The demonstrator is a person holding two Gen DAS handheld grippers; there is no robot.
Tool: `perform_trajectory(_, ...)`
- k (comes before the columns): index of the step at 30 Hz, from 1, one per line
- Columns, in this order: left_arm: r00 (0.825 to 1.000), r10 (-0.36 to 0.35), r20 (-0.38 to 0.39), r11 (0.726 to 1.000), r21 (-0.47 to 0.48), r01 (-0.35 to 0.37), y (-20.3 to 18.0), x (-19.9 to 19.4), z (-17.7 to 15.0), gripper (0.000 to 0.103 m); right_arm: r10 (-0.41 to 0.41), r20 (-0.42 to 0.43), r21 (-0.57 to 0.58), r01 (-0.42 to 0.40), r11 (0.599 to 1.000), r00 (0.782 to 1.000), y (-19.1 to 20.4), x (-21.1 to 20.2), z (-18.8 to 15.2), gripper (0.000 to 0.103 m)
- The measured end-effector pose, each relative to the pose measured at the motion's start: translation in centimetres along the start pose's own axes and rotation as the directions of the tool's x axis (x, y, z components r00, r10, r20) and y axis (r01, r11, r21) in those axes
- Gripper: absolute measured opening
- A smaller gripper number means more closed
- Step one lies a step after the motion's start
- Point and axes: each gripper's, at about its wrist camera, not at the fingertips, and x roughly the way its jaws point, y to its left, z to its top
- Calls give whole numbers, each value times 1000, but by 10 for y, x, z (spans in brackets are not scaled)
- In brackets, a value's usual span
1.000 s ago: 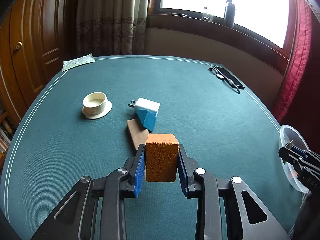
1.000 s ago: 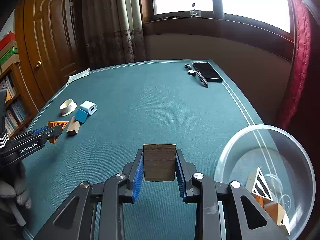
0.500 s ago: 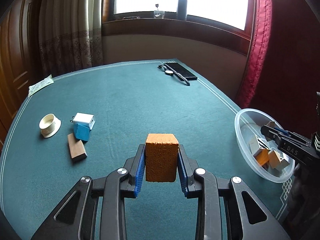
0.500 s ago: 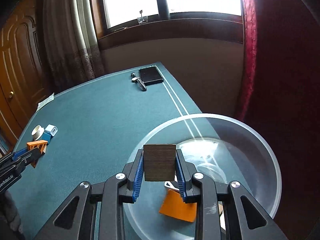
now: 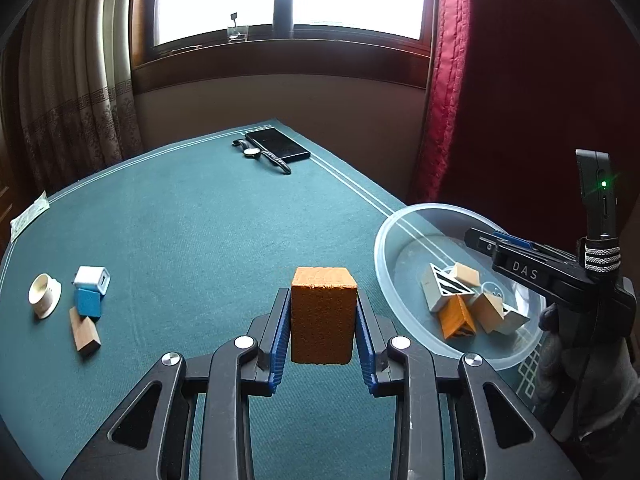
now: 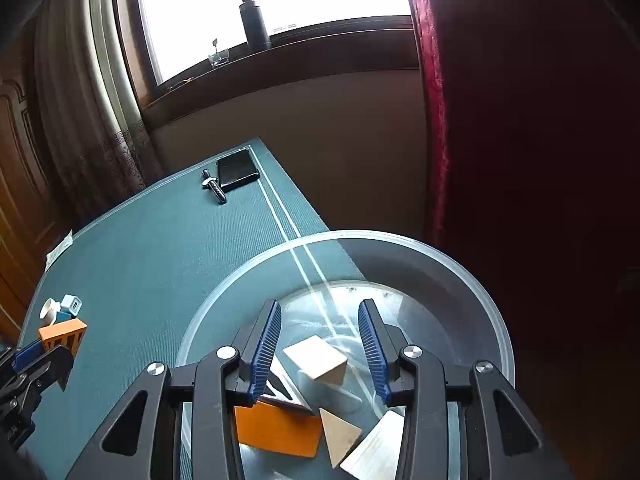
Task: Organize rigid objects
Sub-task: 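Lift both held blocks and carry them over the clear basin, then lower both blocks into the basin and open both tools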
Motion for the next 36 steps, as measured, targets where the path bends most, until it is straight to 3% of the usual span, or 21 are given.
perform_trajectory(14,993,-116,-23,988,102,118,-51,22,15,31,-37,47,14,36,999,998,-6,-10,2,44)
perform_trajectory(26,976,-216,-32,967,130,218,-84,47,25,32,-81,85,73,75,995,993,-23,-18,6,48)
perform_trajectory(27,974,-223,-28,966,127,225,-85,48,26,33,-84,86,76,78,994,993,-24,-19,6,48)
perform_trajectory(29,972,-235,-32,965,115,237,-83,51,26,55,-100,90,93,91,991,991,-28,-19,6,48)
perform_trajectory(31,975,-223,-11,970,93,223,-78,51,24,66,-104,92,100,95,990,990,-29,-20,6,50)
perform_trajectory(36,979,-202,-20,977,64,203,-66,55,23,66,-109,95,115,98,989,989,-32,-20,6,51)
